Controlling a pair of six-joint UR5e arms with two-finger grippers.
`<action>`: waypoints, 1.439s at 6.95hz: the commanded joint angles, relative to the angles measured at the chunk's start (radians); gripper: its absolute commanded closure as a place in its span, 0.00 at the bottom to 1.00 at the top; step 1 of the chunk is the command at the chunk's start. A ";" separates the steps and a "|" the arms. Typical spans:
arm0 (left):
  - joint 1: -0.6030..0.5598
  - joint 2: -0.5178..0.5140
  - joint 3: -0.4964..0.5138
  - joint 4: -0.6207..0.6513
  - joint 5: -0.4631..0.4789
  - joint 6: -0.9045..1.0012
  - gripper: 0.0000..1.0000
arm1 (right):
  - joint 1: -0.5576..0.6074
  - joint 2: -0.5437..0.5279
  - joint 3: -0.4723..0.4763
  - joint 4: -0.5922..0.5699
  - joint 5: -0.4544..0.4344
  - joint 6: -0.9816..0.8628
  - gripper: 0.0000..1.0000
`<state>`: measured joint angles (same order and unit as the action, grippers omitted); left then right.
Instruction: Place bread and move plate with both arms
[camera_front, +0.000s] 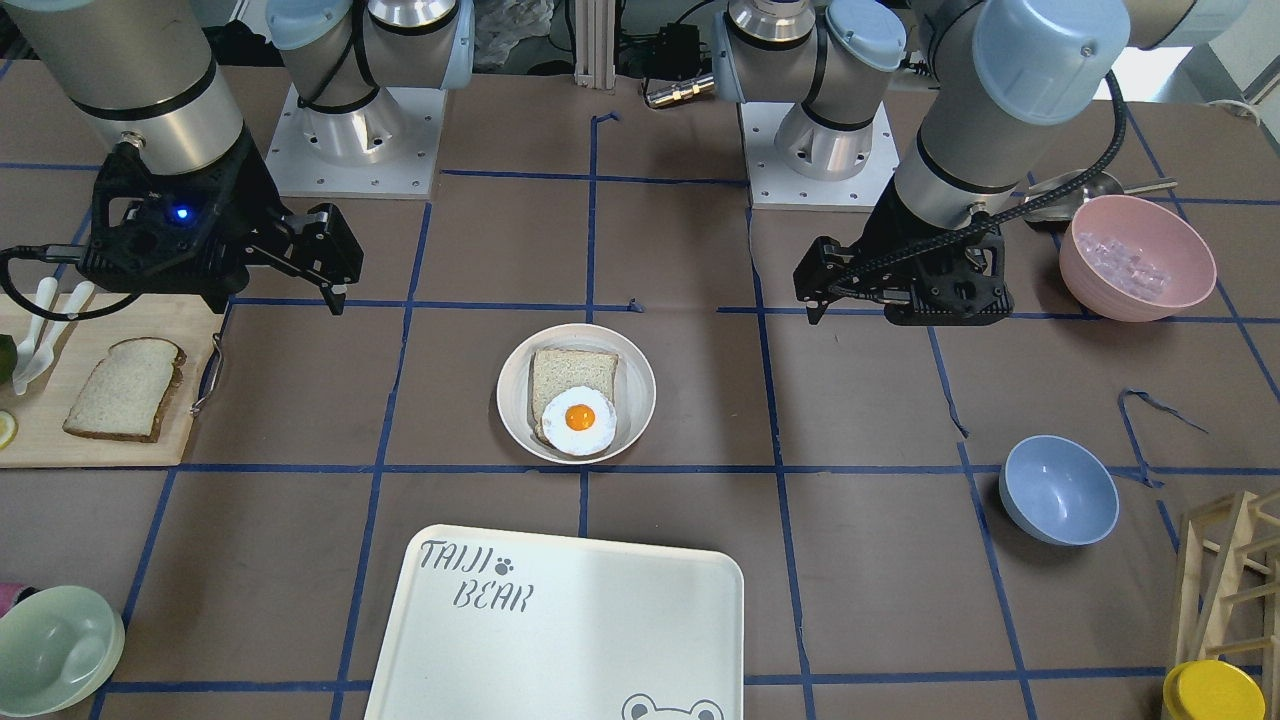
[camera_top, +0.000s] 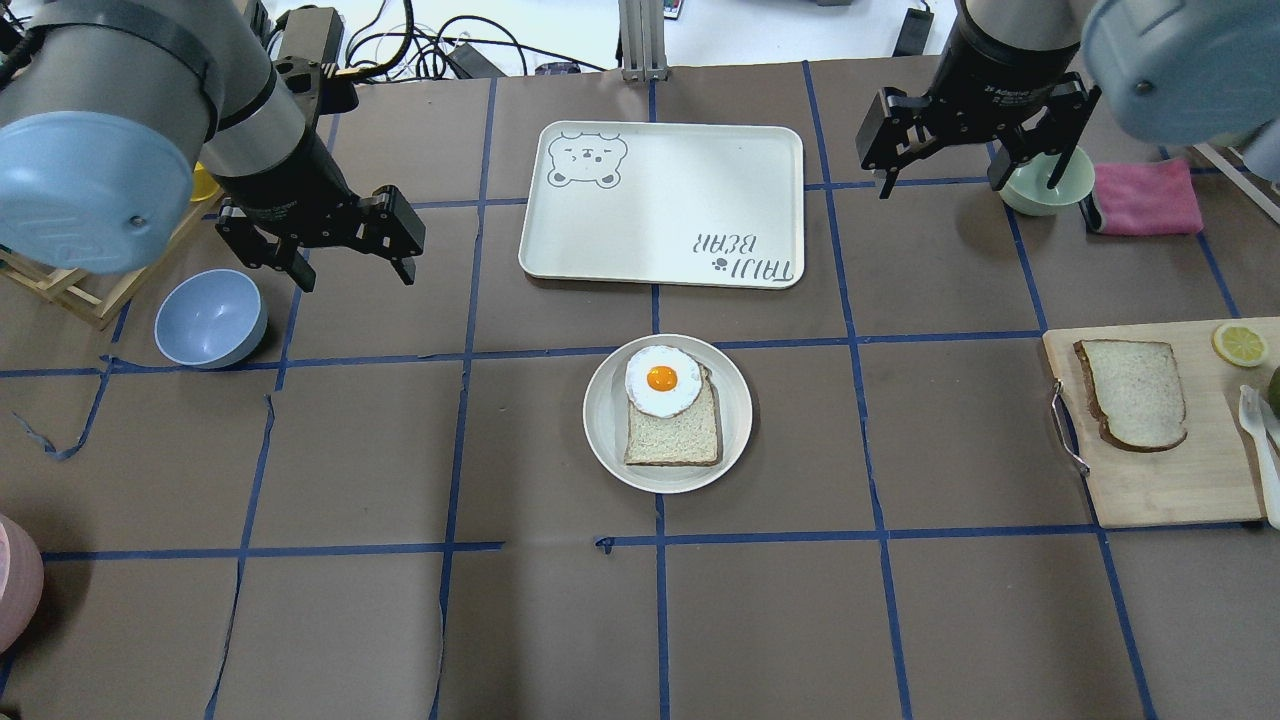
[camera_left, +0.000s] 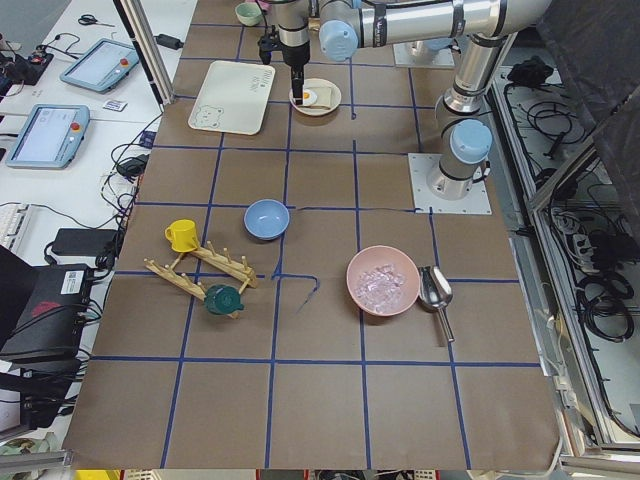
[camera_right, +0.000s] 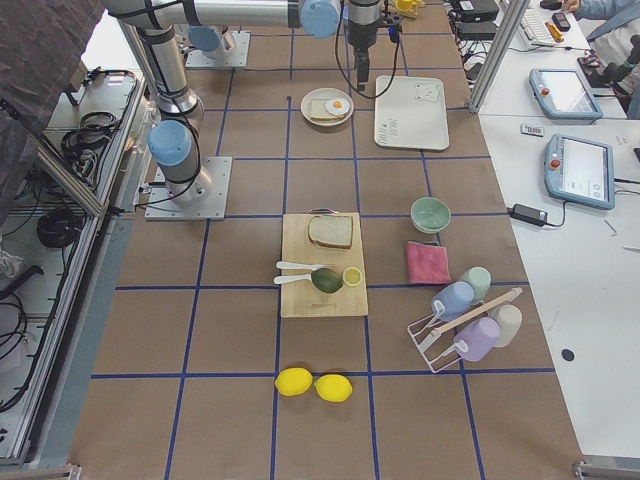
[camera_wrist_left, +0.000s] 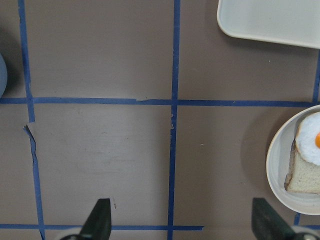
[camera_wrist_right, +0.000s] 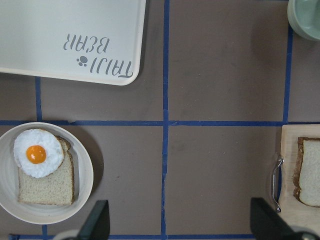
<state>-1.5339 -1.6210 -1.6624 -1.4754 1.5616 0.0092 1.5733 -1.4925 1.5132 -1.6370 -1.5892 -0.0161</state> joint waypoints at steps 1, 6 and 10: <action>0.000 0.012 0.001 -0.006 -0.005 0.000 0.00 | 0.001 0.000 0.002 0.003 0.000 0.001 0.00; 0.001 0.039 -0.002 -0.075 0.002 0.000 0.00 | 0.001 0.000 -0.010 0.003 -0.001 -0.018 0.00; 0.003 0.039 -0.005 -0.075 0.002 0.002 0.00 | 0.001 0.005 -0.007 -0.010 0.000 -0.004 0.00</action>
<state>-1.5320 -1.5815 -1.6659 -1.5508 1.5631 0.0095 1.5753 -1.4875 1.5087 -1.6459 -1.5887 -0.0246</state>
